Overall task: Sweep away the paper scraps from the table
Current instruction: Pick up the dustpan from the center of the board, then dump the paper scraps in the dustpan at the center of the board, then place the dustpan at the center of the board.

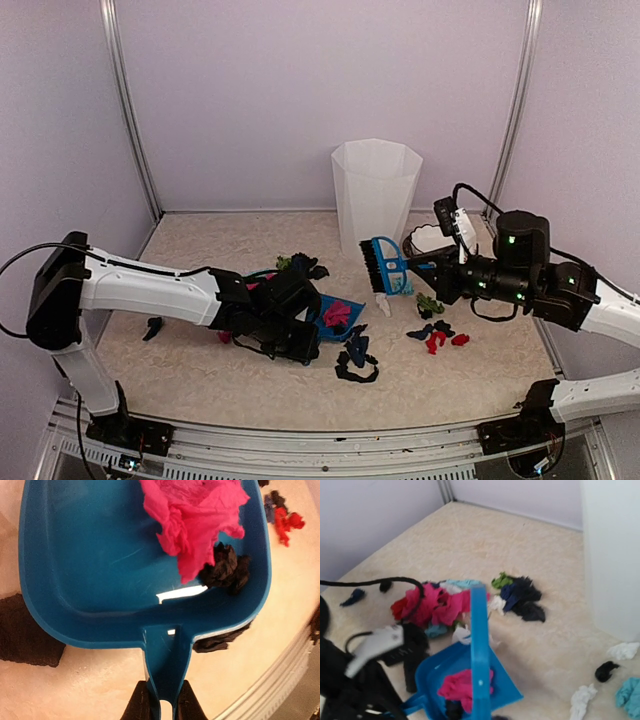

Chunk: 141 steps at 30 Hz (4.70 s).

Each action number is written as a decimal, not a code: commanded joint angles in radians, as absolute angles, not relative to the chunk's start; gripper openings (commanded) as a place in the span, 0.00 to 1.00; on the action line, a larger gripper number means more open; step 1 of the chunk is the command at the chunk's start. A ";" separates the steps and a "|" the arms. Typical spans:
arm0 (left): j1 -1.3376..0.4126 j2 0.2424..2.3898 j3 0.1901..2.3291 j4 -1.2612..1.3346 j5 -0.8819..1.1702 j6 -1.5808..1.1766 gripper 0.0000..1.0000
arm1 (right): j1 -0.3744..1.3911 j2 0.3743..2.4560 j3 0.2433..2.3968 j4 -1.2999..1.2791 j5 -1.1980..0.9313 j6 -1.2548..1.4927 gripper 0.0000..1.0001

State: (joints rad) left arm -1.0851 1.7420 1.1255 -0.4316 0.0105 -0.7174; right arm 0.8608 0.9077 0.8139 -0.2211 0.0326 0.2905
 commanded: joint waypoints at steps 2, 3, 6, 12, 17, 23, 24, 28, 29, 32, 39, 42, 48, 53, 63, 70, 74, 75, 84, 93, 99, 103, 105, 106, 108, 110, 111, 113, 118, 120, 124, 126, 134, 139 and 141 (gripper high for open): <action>-1.022 1.626 1.055 -0.305 0.182 -0.731 0.00 | 0.849 0.873 0.808 -0.191 0.110 0.313 0.00; -1.012 1.611 1.040 -0.280 0.215 -0.736 0.00 | 0.850 0.868 0.805 -0.184 0.121 0.315 0.00; -0.973 1.575 0.980 -0.184 0.338 -0.765 0.00 | 0.848 0.859 0.803 -0.172 0.167 0.317 0.00; -0.905 1.507 0.862 0.082 0.540 -0.904 0.00 | 0.847 0.833 0.794 -0.147 0.233 0.326 0.00; -0.876 1.480 0.801 0.292 0.656 -1.040 0.00 | 0.845 0.838 0.791 -0.140 0.239 0.332 0.00; -0.847 1.473 0.686 0.715 0.761 -1.318 0.00 | 0.844 0.840 0.783 -0.130 0.232 0.342 0.00; -0.842 1.478 0.659 0.818 0.768 -1.378 0.00 | 0.845 0.839 0.782 -0.131 0.232 0.344 0.00; -0.833 1.511 0.579 1.151 0.776 -1.570 0.00 | 0.844 0.835 0.779 -0.133 0.234 0.347 0.00; -0.833 1.523 0.566 1.223 0.775 -1.602 0.00 | 0.844 0.835 0.778 -0.133 0.233 0.347 0.00; -0.834 1.566 0.535 1.459 0.747 -1.708 0.00 | 0.845 0.840 0.775 -0.133 0.230 0.349 0.00; -0.836 1.662 0.500 1.756 0.683 -1.832 0.00 | 0.845 0.840 0.765 -0.130 0.221 0.356 0.00; -0.836 1.661 0.500 1.745 0.687 -1.820 0.00 | 0.845 0.836 0.764 -0.132 0.221 0.354 0.00; -0.837 1.610 0.525 1.524 0.739 -1.692 0.00 | 0.844 0.844 0.759 -0.136 0.199 0.343 0.00; -0.848 1.433 0.620 0.900 0.723 -1.296 0.00 | 0.841 0.875 0.779 -0.178 0.178 0.329 0.00; -1.029 1.337 0.911 -0.184 0.220 -0.739 0.00 | 0.834 0.892 0.795 -0.218 0.220 0.288 0.00; -1.136 1.375 0.963 -0.428 -0.048 -0.690 0.00 | 0.833 0.898 0.787 -0.231 0.230 0.282 0.00; -1.195 1.450 0.996 -0.512 -0.144 -0.657 0.00 | 0.833 0.897 0.790 -0.249 0.232 0.289 0.00; -1.201 1.471 1.007 -0.543 -0.169 -0.649 0.00 | 0.833 0.896 0.790 -0.250 0.232 0.291 0.00; -1.223 1.600 1.033 -0.563 -0.221 -0.577 0.00 | 0.833 0.898 0.796 -0.271 0.227 0.319 0.00; -1.187 1.687 1.021 -0.515 -0.154 -0.526 0.00 | 0.833 0.936 0.801 -0.252 0.227 0.310 0.00; -1.144 1.695 1.014 -0.439 -0.076 -0.503 0.03 | 0.832 0.958 0.791 -0.221 0.219 0.292 0.00; -1.119 1.709 1.018 -0.390 -0.053 -0.486 0.06 | 0.833 0.956 0.780 -0.210 0.219 0.289 0.00; -1.106 1.722 1.026 -0.384 -0.049 -0.481 0.08 | 0.833 0.949 0.775 -0.210 0.218 0.291 0.00; -1.101 1.730 1.033 -0.385 -0.049 -0.476 0.10 | 0.833 0.944 0.773 -0.208 0.218 0.294 0.00; -1.099 1.743 1.048 -0.388 -0.045 -0.473 0.14 | 0.832 0.931 0.767 -0.205 0.212 0.298 0.00; -1.098 1.757 1.061 -0.395 -0.035 -0.474 0.17 | 0.833 0.919 0.760 -0.200 0.213 0.304 0.00; -1.098 1.763 1.071 -0.404 -0.037 -0.476 0.20 | 0.833 0.915 0.758 -0.201 0.211 0.307 0.00; -1.098 1.770 1.086 -0.417 -0.047 -0.481 0.23 | 0.833 0.905 0.760 -0.203 0.199 0.314 0.00; -1.092 1.777 1.104 -0.419 -0.053 -0.495 0.39 | 0.833 0.874 0.754 -0.208 0.196 0.341 0.00; -1.092 1.773 1.103 -0.417 -0.060 -0.506 0.45 | 0.833 0.865 0.755 -0.213 0.192 0.356 0.00; -1.116 1.737 1.086 -0.402 -0.097 -0.523 0.62 | 0.833 0.856 0.768 -0.205 0.177 0.351 0.00; -1.139 1.710 1.064 -0.376 -0.122 -0.535 0.68 | 0.833 0.851 0.776 -0.204 0.173 0.350 0.00; -1.254 1.630 0.912 -0.180 -0.343 -0.614 0.78 | 0.833 0.823 0.740 -0.153 0.138 0.362 0.00; -1.344 1.632 0.818 0.000 -0.534 -0.619 0.83 | 0.832 0.820 0.725 -0.159 0.135 0.366 0.00; -1.358 1.645 0.775 0.086 -0.564 -0.593 0.84 | 0.833 0.813 0.720 -0.169 0.142 0.360 0.00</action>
